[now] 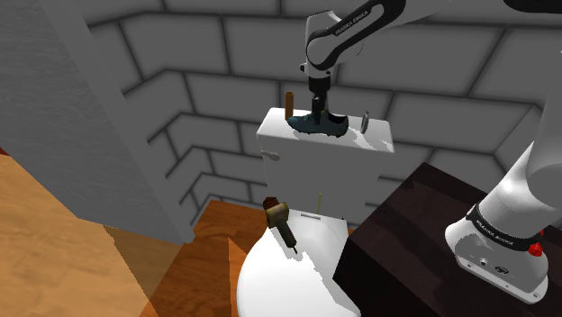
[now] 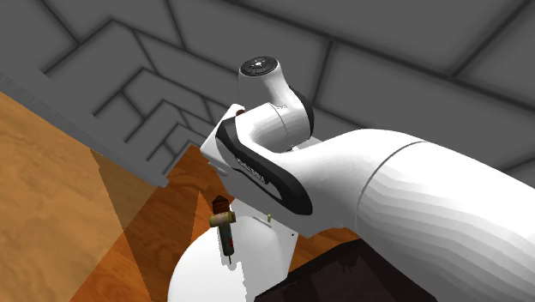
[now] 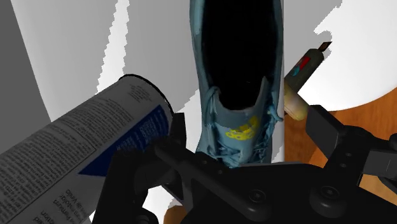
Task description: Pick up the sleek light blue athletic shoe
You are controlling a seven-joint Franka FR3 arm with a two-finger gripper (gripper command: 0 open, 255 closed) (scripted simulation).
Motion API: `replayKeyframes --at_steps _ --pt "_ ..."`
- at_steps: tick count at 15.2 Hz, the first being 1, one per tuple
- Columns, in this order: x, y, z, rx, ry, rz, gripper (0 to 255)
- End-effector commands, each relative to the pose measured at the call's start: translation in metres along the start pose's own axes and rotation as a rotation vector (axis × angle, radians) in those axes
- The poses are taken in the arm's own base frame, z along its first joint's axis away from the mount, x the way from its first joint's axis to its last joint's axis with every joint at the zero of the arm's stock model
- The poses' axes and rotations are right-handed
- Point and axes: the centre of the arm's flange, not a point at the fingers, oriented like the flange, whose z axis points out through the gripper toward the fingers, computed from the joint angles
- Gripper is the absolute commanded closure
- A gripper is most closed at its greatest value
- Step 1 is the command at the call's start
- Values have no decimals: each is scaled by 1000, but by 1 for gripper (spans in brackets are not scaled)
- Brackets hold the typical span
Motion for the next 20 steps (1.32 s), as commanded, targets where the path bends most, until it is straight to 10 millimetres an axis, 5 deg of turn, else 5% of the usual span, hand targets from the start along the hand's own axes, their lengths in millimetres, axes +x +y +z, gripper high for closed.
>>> replayKeyframes --at_steps 1,3,4,13,20 --pt "2 2 9 0 0 0 0" --pt "3 2 12 0 0 0 0" --pt "3 2 12 0 0 0 255" --pt "3 2 12 0 0 0 255" --pt "-1 0 -24 0 0 0 255"
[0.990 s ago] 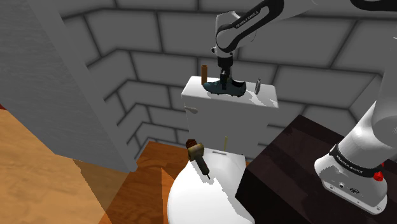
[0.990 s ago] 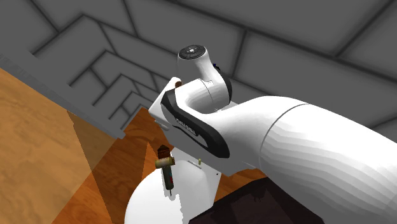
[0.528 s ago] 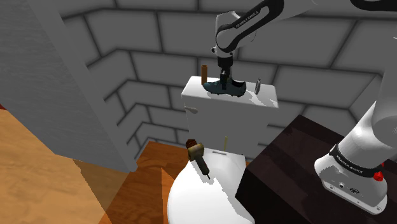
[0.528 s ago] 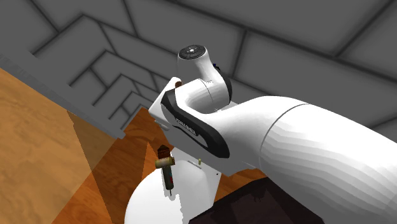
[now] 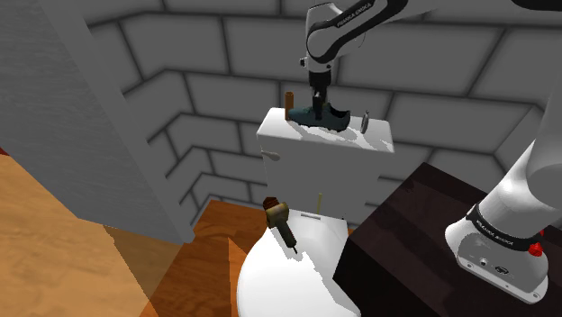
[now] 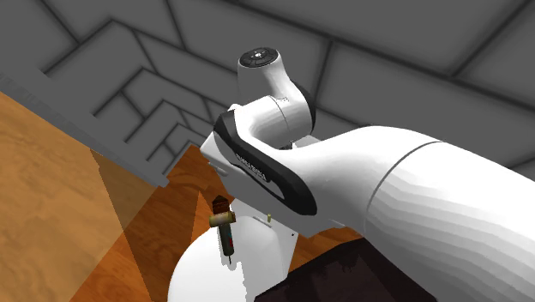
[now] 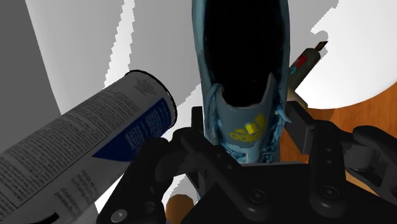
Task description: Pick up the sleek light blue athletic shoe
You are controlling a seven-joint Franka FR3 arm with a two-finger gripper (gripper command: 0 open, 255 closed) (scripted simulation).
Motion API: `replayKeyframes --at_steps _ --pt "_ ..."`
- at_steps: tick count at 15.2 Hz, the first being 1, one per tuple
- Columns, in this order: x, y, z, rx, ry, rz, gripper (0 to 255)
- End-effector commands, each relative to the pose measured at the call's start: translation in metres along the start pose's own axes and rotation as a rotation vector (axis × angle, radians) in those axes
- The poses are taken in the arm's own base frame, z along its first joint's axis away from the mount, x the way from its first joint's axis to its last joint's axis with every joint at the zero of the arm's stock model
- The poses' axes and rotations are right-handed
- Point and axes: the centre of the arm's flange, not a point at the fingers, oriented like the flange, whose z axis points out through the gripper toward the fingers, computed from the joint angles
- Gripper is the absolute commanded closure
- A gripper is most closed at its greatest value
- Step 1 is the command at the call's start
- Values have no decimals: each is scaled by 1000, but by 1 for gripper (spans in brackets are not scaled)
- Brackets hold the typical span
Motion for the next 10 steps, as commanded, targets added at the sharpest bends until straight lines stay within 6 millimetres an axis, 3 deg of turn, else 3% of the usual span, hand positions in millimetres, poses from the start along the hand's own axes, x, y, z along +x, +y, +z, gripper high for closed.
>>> replayKeyframes --at_steps 1,8,10 --pt "-1 -1 -11 0 1 0 255" --pt "-5 -3 -47 0 1 0 255" --pt "-5 -3 -48 0 1 0 255"
